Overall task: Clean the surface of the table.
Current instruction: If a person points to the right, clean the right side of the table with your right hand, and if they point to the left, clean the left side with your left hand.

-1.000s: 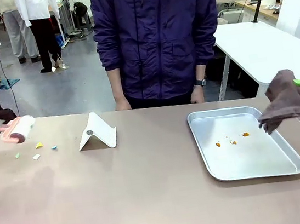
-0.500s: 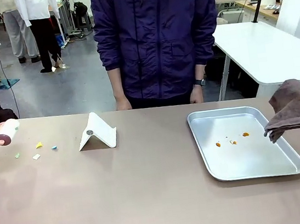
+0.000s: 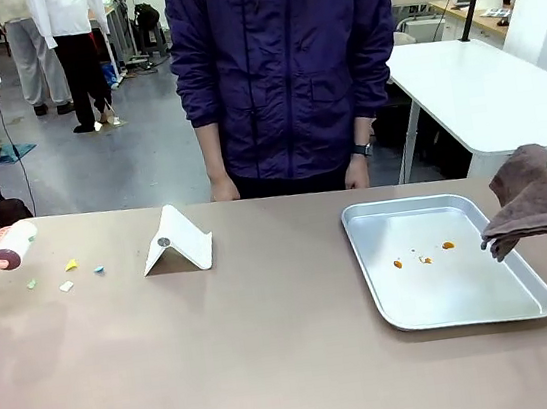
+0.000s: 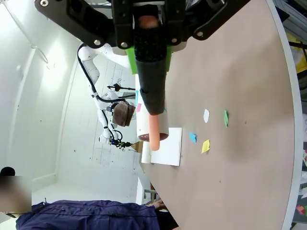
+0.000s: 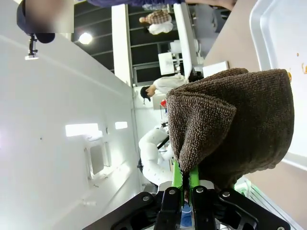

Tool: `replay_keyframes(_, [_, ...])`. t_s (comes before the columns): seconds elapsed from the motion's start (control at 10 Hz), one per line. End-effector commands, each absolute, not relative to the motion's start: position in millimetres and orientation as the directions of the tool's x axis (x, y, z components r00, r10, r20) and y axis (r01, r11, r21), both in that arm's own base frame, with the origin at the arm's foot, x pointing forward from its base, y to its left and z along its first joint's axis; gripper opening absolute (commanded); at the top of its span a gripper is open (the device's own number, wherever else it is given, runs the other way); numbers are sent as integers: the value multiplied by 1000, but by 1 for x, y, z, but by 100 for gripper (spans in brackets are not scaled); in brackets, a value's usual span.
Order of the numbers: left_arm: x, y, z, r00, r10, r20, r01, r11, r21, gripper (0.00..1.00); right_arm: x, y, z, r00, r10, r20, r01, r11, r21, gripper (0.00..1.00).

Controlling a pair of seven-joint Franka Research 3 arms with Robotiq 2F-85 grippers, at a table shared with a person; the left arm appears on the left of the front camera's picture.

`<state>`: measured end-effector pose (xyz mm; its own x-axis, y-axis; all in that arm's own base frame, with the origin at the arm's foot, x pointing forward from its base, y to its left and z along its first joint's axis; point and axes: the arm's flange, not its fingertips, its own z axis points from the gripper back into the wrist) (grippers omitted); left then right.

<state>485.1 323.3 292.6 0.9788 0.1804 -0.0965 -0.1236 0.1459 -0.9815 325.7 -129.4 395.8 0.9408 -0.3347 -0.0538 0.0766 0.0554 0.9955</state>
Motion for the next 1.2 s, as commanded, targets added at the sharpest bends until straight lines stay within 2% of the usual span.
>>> replay_keyframes(0.0, [484, 323, 294, 983, 167, -80, -107, 158, -982, 0, 325, -127, 403, 940, -332, -72, 94, 50, 994, 0])
replay_keyframes(1.1, [484, 323, 294, 983, 167, -80, -107, 158, -982, 0, 325, -127, 403, 940, -332, -72, 94, 50, 994, 0])
